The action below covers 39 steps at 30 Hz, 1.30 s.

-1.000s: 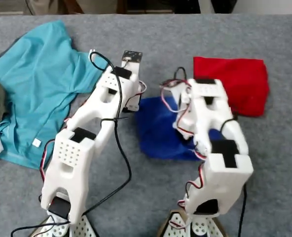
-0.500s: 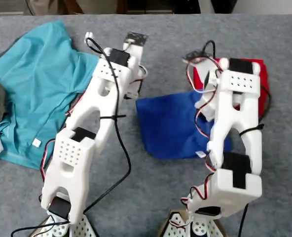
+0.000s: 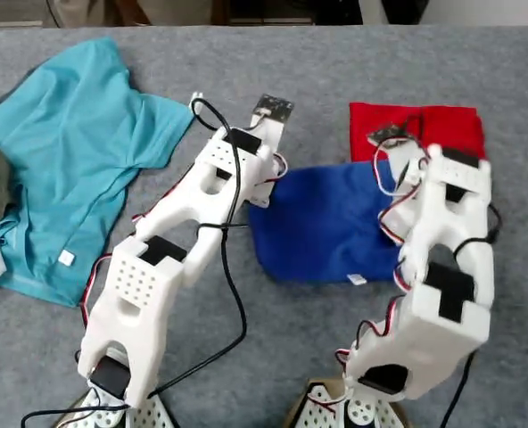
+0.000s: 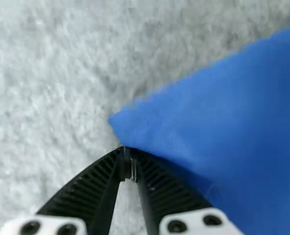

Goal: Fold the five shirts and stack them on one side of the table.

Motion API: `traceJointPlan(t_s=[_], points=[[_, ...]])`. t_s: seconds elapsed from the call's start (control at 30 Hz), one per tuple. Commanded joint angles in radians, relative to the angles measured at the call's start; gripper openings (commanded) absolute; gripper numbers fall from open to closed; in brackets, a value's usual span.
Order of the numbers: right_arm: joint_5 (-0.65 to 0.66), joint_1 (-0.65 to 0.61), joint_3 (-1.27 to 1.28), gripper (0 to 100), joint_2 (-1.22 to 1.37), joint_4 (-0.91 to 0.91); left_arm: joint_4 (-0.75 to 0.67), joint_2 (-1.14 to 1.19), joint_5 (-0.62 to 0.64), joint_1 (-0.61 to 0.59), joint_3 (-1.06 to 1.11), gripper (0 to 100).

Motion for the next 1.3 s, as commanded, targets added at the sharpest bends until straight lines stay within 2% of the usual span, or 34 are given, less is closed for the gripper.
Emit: traceJointPlan(t_s=[0.0,0.13,0.33,0.53,0.6,0.67,0.77,0.9,0.97,1.13,1.27], points=[[0.005,0.018,-0.018,0.2,0.016,-0.014,-0.04,-0.008,-0.006,-0.026,-0.011,2],[-0.044,0.016,-0.13,0.2,-0.031,0.123,0.012,-0.021,-0.012,-0.015,-0.028,2],[-0.066,0.051,-0.265,0.2,-0.225,0.348,0.325,-0.018,-0.015,-0.038,-0.295,2],[-0.163,0.119,-0.219,0.2,-0.42,0.43,0.559,-0.012,-0.003,-0.069,-0.531,2],[-0.199,0.122,-0.153,0.3,-0.466,0.431,0.612,-0.012,0.074,-0.068,-0.568,6],[-0.261,0.107,-0.061,3.9,-0.498,0.404,0.608,-0.019,0.227,-0.08,-0.569,14],[-0.384,0.064,0.108,18.6,-0.51,0.269,0.58,0.004,0.394,-0.115,-0.566,24],[-0.414,-0.056,0.308,41.2,-0.51,0.046,0.474,0.105,0.388,-0.112,-0.531,24],[-0.417,-0.113,0.377,48.9,-0.51,-0.038,0.439,0.162,0.388,-0.109,-0.529,24],[-0.514,-0.142,0.443,51.9,-0.51,-0.167,0.416,0.265,0.393,-0.091,-0.554,24],[-0.522,-0.142,0.44,51.8,-0.51,-0.199,0.417,0.289,0.393,-0.081,-0.605,24]])
